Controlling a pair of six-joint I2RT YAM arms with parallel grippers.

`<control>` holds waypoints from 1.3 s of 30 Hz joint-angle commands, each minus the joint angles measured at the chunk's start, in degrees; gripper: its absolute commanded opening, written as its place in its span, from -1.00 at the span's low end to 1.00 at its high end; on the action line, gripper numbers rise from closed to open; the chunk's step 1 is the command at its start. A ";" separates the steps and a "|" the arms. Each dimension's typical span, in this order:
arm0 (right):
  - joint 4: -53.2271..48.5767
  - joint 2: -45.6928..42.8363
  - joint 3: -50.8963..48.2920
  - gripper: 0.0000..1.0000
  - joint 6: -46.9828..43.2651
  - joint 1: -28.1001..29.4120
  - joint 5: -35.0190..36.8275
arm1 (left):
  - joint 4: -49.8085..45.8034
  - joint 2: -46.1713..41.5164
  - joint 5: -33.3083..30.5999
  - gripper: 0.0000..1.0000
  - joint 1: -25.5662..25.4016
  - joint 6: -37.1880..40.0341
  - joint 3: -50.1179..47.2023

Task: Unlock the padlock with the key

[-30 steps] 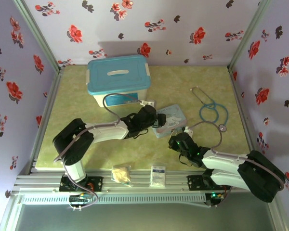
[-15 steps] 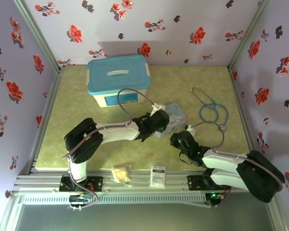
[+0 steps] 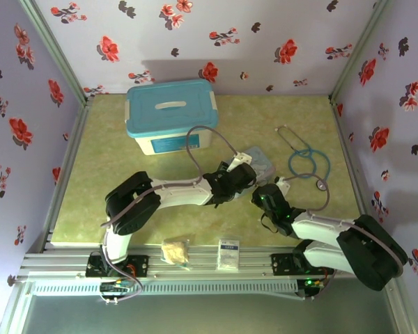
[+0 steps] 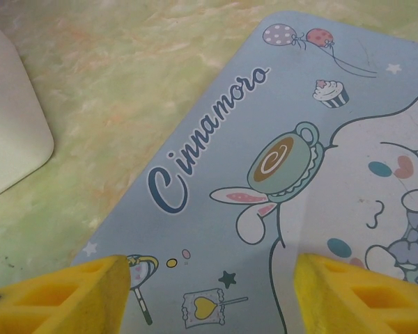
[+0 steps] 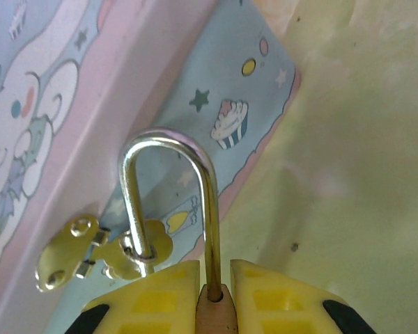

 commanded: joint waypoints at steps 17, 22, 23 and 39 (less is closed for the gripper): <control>-9.97 -1.69 3.70 -0.90 -6.20 -9.46 -18.55 | -15.47 1.30 1.43 0.32 5.64 5.21 -4.53; -23.97 -1.41 8.17 -0.88 -10.51 -11.40 -24.24 | -15.66 0.36 1.24 0.35 9.02 6.57 -2.67; -24.76 -0.61 8.41 -0.88 -11.26 -12.21 -26.37 | -15.11 0.08 1.27 0.35 9.28 7.13 -2.59; -46.86 13.00 21.23 -0.68 -27.99 -21.46 -32.78 | -14.72 -3.97 2.83 0.52 12.62 9.56 3.44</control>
